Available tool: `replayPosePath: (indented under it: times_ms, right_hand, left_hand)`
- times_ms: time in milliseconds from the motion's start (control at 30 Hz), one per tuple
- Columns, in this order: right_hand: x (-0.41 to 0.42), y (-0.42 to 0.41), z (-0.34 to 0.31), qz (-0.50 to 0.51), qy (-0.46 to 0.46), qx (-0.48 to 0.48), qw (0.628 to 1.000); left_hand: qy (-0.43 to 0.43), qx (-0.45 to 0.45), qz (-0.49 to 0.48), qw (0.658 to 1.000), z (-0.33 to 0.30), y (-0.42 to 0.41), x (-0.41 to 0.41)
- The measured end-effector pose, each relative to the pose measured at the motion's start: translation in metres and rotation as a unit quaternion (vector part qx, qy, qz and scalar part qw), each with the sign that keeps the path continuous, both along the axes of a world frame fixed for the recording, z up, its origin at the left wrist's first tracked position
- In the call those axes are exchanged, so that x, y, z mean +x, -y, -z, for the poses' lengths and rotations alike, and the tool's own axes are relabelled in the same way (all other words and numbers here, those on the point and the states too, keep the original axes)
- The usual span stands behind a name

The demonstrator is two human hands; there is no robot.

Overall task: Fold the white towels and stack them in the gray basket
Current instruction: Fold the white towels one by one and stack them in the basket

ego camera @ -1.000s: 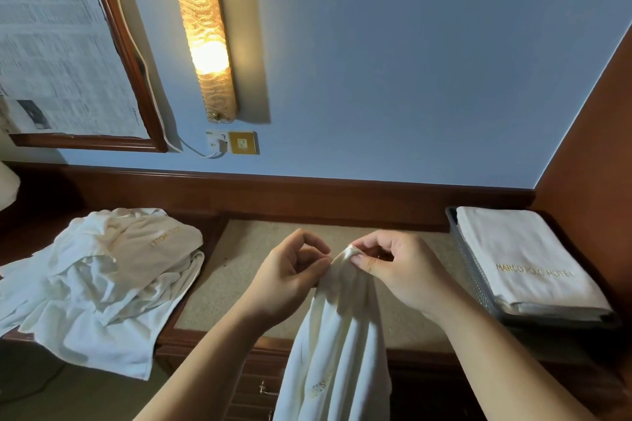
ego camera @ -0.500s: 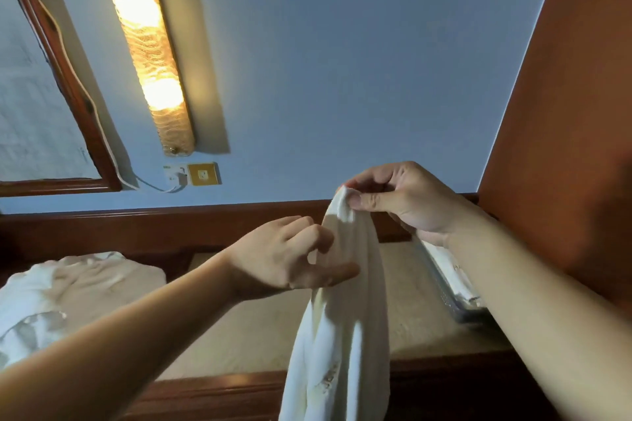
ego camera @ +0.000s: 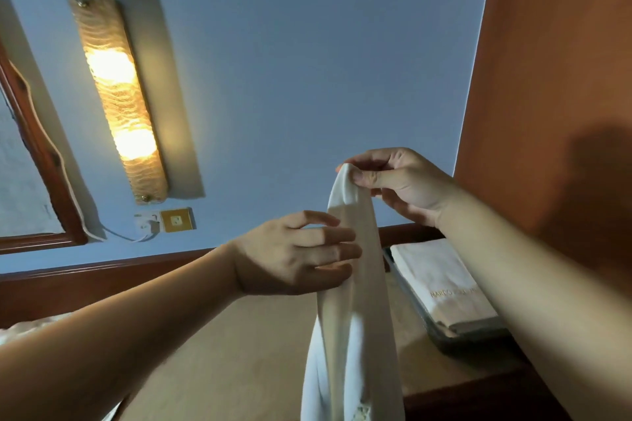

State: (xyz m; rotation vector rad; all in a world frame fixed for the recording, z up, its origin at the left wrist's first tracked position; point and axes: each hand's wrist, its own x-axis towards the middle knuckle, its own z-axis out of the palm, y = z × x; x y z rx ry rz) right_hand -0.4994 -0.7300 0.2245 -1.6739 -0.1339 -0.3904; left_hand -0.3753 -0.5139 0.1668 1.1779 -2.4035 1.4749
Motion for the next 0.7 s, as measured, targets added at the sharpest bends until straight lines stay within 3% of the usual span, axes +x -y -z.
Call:
replayPosePath:
  times_ms: [467,700]
  right_hand:
    - [0.003,0.015,-0.028,0.012,0.016,0.025,0.999]
    - [0.011,0.014,-0.024,0.016,0.003,0.001,1.0]
  left_hand:
    - [0.016,-0.062,-0.009,0.998,-0.014,0.029,0.009]
    - [0.028,-0.003,0.006,1.0,-0.009,0.057,0.002]
